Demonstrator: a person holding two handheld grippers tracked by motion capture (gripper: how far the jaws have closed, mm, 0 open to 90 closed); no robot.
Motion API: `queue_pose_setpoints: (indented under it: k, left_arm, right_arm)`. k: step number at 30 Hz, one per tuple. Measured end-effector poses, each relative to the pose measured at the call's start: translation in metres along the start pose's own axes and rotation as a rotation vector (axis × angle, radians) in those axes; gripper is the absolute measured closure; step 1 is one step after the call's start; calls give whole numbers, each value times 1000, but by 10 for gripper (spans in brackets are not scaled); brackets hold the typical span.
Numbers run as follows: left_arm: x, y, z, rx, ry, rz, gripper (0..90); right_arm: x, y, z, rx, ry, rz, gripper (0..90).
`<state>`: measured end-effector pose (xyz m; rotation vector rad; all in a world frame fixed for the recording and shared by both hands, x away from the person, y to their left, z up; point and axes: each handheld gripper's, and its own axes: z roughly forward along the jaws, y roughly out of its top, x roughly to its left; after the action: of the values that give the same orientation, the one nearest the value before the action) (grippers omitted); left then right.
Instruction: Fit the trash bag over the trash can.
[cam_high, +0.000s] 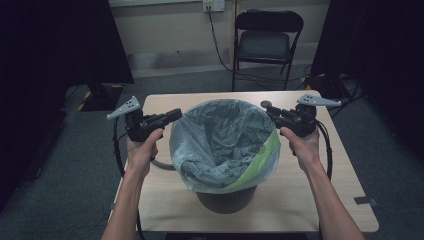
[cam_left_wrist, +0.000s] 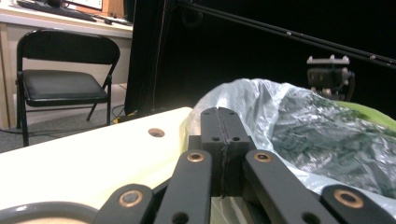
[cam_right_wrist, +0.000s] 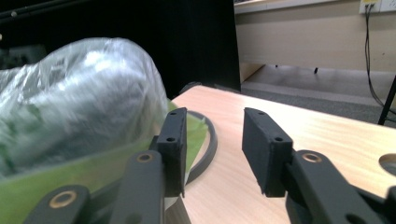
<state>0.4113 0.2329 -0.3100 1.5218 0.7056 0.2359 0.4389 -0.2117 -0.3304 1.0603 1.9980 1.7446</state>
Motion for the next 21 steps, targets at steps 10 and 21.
queue_pose_setpoints:
  k: [10, 21]
  left_arm:
    - [-18, -10, -28, -3, 3, 36, 900]
    - [-7, 20, 6, 6, 0, 60, 612]
  right_arm:
    - [9, 22, 2, -37, -24, -15, 532]
    - [24, 41, 1, -50, 0, -57, 501]
